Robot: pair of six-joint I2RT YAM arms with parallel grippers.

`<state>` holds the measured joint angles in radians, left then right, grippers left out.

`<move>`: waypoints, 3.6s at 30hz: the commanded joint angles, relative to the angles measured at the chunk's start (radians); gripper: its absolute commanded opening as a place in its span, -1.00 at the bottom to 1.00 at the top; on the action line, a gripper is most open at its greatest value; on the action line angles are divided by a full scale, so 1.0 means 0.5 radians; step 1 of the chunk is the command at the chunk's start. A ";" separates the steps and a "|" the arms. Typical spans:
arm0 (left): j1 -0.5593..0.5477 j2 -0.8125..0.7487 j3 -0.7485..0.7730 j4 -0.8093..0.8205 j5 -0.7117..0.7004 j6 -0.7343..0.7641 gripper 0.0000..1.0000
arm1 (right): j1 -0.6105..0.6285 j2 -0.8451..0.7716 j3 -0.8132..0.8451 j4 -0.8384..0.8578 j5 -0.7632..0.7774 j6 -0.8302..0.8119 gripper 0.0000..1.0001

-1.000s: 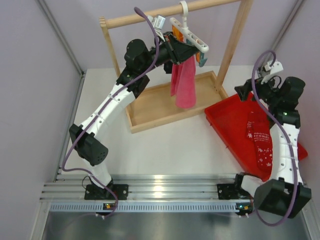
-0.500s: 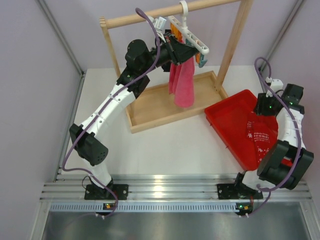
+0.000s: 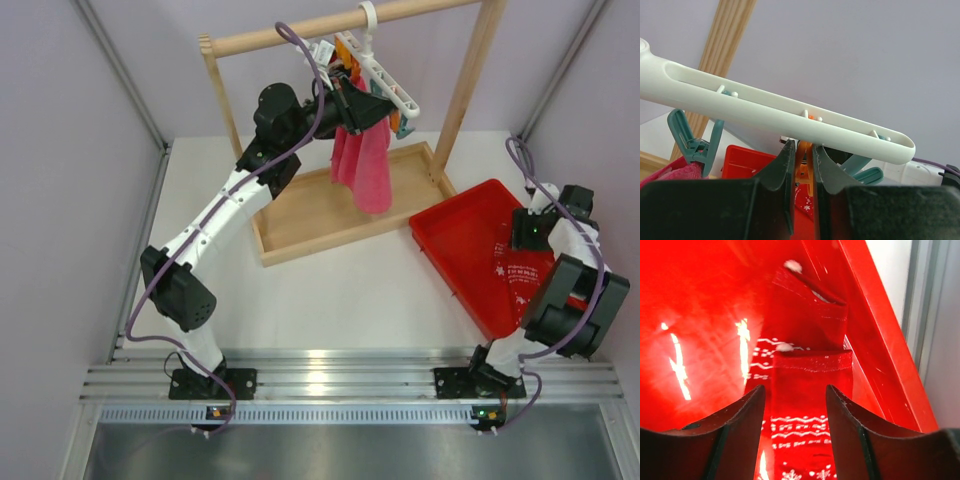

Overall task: Clip the socks to the hanger
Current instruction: Pick up the sock from the bin, then clamp the sock onto the hanger.

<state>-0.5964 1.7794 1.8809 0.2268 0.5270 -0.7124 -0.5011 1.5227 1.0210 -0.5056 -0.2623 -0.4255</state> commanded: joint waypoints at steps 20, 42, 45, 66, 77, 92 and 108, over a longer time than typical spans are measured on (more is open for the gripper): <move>0.033 -0.034 -0.010 0.047 -0.078 0.010 -1.00 | -0.142 0.044 0.056 0.067 -0.101 -0.042 -1.00; 0.042 -0.031 -0.031 0.040 -0.072 -0.002 -1.00 | -0.158 0.302 -0.066 0.287 -0.095 -0.008 -0.24; 0.042 -0.028 -0.031 0.040 -0.069 -0.002 -1.00 | -0.158 0.284 -0.082 0.290 -0.107 -0.020 -0.64; 0.048 -0.067 -0.049 -0.012 -0.054 0.007 -1.00 | -0.293 -0.640 0.323 -0.716 -1.444 -0.913 -1.00; 0.049 -0.067 -0.056 0.004 -0.011 -0.029 -1.00 | 0.146 -0.977 0.229 0.546 -1.991 0.175 -1.00; 0.045 -0.025 -0.049 0.037 0.017 -0.118 -1.00 | 1.155 -0.760 0.198 1.590 -1.439 0.838 -1.00; 0.049 -0.006 -0.089 0.080 0.044 -0.177 -1.00 | 1.425 -0.548 0.198 2.051 -1.046 1.084 -1.00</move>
<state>-0.5827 1.7794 1.8519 0.2600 0.5533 -0.7788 0.1886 1.2541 1.0874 0.4347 -0.8219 0.0998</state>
